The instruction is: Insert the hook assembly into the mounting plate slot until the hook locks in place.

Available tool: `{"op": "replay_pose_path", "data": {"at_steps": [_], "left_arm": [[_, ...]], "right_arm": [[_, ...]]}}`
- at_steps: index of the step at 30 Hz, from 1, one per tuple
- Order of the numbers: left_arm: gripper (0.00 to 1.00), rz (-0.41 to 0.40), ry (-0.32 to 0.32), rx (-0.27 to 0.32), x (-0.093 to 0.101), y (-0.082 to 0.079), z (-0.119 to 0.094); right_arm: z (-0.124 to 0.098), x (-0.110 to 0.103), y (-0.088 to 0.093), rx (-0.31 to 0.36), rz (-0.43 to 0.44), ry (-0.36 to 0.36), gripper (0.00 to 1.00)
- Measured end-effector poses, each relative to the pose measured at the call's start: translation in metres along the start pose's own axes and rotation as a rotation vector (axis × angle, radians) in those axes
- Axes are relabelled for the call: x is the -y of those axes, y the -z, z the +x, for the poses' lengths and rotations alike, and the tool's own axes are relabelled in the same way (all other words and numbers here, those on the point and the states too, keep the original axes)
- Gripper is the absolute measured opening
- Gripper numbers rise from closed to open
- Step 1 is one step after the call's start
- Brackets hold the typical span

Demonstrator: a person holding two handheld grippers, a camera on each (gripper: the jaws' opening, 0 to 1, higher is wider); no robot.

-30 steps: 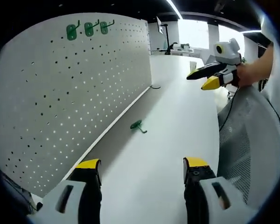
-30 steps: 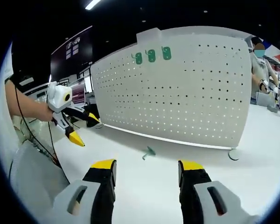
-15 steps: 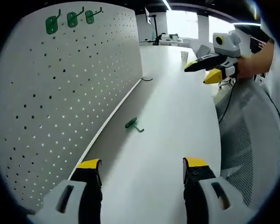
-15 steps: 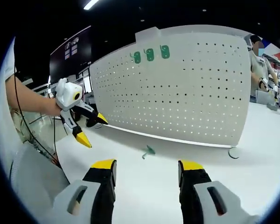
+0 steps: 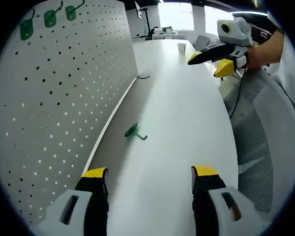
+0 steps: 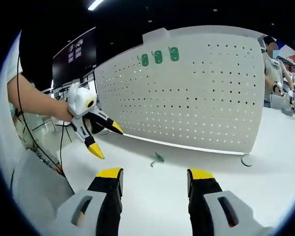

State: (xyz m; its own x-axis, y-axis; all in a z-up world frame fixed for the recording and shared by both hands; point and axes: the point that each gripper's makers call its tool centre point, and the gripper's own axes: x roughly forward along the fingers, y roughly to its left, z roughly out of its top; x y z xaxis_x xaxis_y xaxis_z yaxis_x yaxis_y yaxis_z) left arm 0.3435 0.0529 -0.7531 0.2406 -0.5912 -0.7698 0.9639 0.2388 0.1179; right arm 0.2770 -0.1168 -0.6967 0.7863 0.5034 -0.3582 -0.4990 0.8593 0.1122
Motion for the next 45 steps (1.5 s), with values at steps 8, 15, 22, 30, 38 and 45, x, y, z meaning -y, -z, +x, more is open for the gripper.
{"op": "replay_pose_path", "data": {"at_steps": [8, 15, 22, 30, 38, 45], "left_arm": [[0.69, 0.064, 0.032, -0.018, -0.003, -0.004, 0.011], [0.68, 0.129, 0.067, -0.047, -0.009, -0.009, 0.022], [0.68, 0.188, 0.091, -0.073, -0.016, -0.013, 0.033], [0.66, 0.254, 0.118, -0.098, -0.025, -0.019, 0.045], [0.64, 0.331, 0.160, -0.123, -0.028, -0.026, 0.058], [0.63, 0.435, 0.186, -0.162, -0.034, -0.029, 0.066]], "right_arm": [[0.000, 0.002, 0.000, 0.000, 0.004, 0.008, 0.50], [-0.001, 0.004, 0.000, 0.001, 0.010, 0.014, 0.50], [-0.001, 0.006, 0.000, 0.004, 0.018, 0.020, 0.50], [-0.001, 0.007, 0.000, 0.001, 0.021, 0.020, 0.49], [0.000, 0.008, 0.000, 0.006, 0.035, 0.021, 0.49], [-0.001, 0.009, -0.002, 0.015, 0.038, 0.027, 0.49]]}}
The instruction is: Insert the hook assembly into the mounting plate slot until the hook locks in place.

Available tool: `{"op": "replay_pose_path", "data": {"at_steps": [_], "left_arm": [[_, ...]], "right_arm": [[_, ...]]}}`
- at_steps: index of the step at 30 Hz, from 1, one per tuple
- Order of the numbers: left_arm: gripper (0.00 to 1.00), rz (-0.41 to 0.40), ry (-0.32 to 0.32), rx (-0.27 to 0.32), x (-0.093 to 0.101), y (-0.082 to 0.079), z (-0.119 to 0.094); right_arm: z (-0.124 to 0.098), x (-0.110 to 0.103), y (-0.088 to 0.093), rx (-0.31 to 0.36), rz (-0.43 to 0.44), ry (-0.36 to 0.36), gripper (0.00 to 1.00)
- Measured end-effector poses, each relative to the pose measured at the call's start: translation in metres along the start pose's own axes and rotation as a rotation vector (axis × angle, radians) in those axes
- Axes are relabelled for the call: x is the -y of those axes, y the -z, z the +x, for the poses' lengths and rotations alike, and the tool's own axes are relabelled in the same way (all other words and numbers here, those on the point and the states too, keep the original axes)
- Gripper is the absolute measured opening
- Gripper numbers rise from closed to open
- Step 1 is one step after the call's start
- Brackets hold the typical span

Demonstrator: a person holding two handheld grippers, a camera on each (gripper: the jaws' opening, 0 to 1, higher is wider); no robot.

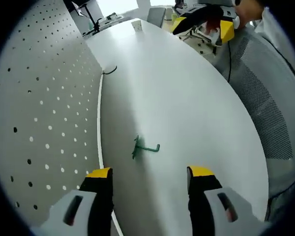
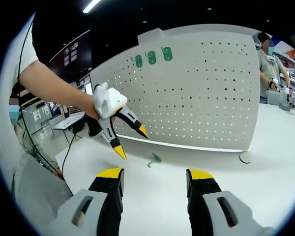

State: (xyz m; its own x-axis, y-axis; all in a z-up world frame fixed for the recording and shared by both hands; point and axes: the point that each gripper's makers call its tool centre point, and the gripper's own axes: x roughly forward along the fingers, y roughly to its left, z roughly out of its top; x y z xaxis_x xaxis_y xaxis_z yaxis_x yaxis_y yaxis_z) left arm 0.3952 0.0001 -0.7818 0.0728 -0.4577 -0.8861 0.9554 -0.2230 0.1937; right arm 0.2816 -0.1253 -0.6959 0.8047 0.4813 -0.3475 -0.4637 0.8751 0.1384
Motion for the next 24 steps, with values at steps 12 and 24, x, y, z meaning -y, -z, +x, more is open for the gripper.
{"op": "replay_pose_path", "data": {"at_steps": [12, 24], "left_arm": [[0.61, 0.079, 0.060, -0.029, -0.007, -0.011, 0.021], [0.55, 0.166, 0.126, -0.075, -0.008, -0.011, 0.039]], "right_arm": [[0.000, 0.000, -0.001, 0.006, 0.010, -0.003, 0.49], [-0.001, 0.003, -0.002, 0.015, 0.022, 0.008, 0.49]]}}
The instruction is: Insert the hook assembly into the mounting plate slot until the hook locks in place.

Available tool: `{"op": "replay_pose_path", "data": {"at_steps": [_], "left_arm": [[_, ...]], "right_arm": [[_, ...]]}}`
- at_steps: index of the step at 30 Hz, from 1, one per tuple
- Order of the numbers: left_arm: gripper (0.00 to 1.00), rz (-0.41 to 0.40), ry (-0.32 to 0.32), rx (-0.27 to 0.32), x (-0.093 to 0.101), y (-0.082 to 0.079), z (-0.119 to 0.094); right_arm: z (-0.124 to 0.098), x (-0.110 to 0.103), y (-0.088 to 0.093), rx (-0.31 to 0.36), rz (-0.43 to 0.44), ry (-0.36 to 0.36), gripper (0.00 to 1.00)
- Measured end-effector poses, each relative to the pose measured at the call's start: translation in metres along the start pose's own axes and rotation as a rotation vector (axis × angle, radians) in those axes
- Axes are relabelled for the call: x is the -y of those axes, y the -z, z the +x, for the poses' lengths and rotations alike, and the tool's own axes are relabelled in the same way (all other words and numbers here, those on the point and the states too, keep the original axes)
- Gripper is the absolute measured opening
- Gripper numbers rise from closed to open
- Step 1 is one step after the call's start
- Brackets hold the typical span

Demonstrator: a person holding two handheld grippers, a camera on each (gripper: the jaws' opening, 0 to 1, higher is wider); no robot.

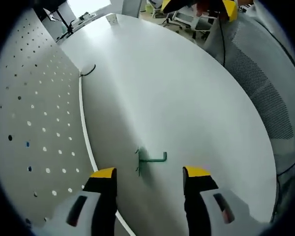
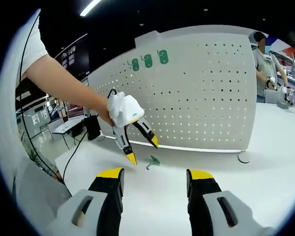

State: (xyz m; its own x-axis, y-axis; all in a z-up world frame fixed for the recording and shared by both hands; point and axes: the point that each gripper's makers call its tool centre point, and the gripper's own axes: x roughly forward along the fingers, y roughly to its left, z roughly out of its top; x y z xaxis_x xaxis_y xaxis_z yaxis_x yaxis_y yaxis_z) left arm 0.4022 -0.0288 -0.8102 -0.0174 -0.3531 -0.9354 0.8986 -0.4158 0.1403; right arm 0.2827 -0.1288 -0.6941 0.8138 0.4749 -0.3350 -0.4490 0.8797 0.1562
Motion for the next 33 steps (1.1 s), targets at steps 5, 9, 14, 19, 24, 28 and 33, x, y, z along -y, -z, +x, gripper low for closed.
{"op": "replay_pose_path", "data": {"at_steps": [5, 9, 14, 19, 24, 28, 33], "left_arm": [[0.54, 0.020, 0.014, -0.021, 0.000, 0.003, 0.007], [0.54, 0.036, 0.046, -0.035, 0.005, 0.004, 0.012], [0.54, 0.045, 0.060, -0.059, 0.003, 0.009, 0.017], [0.55, 0.027, 0.082, -0.047, 0.000, 0.007, 0.019], [0.52, 0.003, 0.126, -0.045, 0.004, 0.007, 0.021], [0.50, -0.009, 0.144, -0.042, 0.005, 0.007, 0.021], [0.49, -0.019, 0.141, -0.023, 0.004, 0.008, 0.020]], "right_arm": [[0.000, 0.000, 0.000, -0.001, 0.003, 0.001, 0.49], [-0.001, 0.002, 0.000, 0.001, 0.006, 0.007, 0.49], [-0.001, 0.003, 0.000, -0.003, 0.001, 0.012, 0.49], [-0.001, 0.003, 0.001, -0.007, 0.002, 0.013, 0.49], [-0.002, 0.005, -0.001, -0.004, -0.013, 0.023, 0.46], [-0.002, 0.006, 0.000, -0.008, -0.010, 0.026, 0.45], [-0.002, 0.004, -0.001, -0.010, -0.013, 0.023, 0.45]]}}
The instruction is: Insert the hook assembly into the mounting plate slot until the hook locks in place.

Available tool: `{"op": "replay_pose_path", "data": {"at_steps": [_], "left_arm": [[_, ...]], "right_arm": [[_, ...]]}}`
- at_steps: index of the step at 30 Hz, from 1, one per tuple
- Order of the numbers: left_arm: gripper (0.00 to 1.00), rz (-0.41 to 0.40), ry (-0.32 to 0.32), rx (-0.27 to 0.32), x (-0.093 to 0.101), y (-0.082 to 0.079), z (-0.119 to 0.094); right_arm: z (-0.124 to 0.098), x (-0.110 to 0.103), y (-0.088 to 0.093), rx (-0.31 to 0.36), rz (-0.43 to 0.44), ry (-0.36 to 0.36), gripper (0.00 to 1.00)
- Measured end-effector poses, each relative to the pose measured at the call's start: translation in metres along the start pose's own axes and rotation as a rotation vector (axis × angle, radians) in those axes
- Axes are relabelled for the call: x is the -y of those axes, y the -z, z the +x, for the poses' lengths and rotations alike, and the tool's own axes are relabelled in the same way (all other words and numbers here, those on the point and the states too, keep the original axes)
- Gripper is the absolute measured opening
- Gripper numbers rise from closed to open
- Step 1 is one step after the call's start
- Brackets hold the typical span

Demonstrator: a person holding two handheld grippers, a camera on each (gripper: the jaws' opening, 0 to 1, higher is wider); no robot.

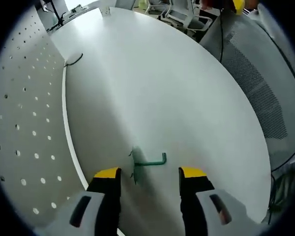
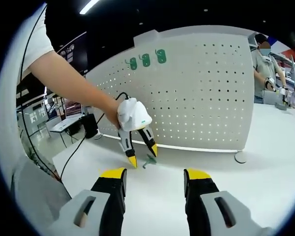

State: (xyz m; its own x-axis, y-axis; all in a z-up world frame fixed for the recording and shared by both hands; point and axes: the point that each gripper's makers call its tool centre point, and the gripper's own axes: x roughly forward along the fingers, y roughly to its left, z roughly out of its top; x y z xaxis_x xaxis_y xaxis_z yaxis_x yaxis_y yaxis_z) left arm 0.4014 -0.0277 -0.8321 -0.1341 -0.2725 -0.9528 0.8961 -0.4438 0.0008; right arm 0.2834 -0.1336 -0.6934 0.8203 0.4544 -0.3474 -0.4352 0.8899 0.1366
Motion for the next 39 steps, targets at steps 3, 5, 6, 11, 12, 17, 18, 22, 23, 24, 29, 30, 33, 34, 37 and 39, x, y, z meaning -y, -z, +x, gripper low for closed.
{"op": "replay_pose_path", "data": {"at_steps": [3, 5, 6, 11, 12, 17, 18, 22, 23, 24, 29, 30, 33, 34, 37, 39], "left_arm": [[0.46, -0.004, -0.001, 0.009, -0.001, 0.000, 0.000], [0.37, -0.004, -0.002, 0.007, -0.001, 0.001, -0.001], [0.35, -0.006, -0.003, 0.007, -0.002, 0.000, -0.001], [0.29, -0.026, -0.014, -0.013, -0.007, -0.001, -0.001], [0.27, -0.039, -0.020, -0.010, -0.008, -0.001, -0.001], [0.19, -0.144, -0.067, 0.011, -0.015, -0.001, 0.000], [0.18, -0.158, -0.075, 0.013, -0.016, -0.001, 0.000], [0.13, -0.151, -0.082, 0.013, -0.015, -0.001, 0.000], [0.11, -0.149, -0.085, 0.013, -0.016, -0.001, 0.000], [0.10, -0.145, -0.086, 0.013, -0.016, -0.001, 0.000], [0.06, -0.141, -0.094, 0.006, -0.018, 0.000, 0.001], [0.06, -0.144, -0.095, 0.005, -0.018, 0.000, 0.000], [0.04, -0.152, -0.103, 0.006, -0.019, 0.001, 0.000], [0.04, -0.160, -0.106, 0.004, -0.019, 0.001, 0.001], [0.04, -0.148, -0.106, -0.009, -0.019, 0.000, 0.001], [0.04, -0.147, -0.105, -0.016, -0.019, 0.000, 0.001]], "right_arm": [[0.000, 0.000, 0.000, -0.001, -0.001, -0.001, 0.45], [0.000, 0.000, 0.000, 0.000, 0.002, 0.000, 0.45], [0.001, 0.001, 0.001, -0.002, 0.008, 0.000, 0.44], [0.001, -0.001, 0.002, -0.006, 0.006, -0.003, 0.43], [0.001, -0.001, 0.002, -0.006, 0.007, -0.004, 0.43], [0.000, 0.000, 0.002, -0.004, 0.008, 0.000, 0.42], [0.000, 0.001, 0.001, -0.001, 0.006, 0.001, 0.41], [0.000, 0.001, 0.000, 0.002, 0.008, 0.002, 0.41], [0.000, 0.001, 0.000, 0.005, 0.009, 0.005, 0.41], [-0.001, 0.002, -0.001, 0.008, 0.012, 0.006, 0.41], [-0.001, 0.003, -0.001, 0.010, 0.018, 0.009, 0.41], [-0.001, 0.003, -0.001, 0.009, 0.018, 0.009, 0.41], [0.000, 0.003, -0.001, 0.010, 0.019, 0.009, 0.41], [0.000, 0.003, -0.001, 0.010, 0.019, 0.009, 0.41], [-0.001, 0.004, -0.002, 0.015, 0.026, 0.011, 0.41], [-0.001, 0.004, -0.001, 0.015, 0.030, 0.013, 0.41]]}}
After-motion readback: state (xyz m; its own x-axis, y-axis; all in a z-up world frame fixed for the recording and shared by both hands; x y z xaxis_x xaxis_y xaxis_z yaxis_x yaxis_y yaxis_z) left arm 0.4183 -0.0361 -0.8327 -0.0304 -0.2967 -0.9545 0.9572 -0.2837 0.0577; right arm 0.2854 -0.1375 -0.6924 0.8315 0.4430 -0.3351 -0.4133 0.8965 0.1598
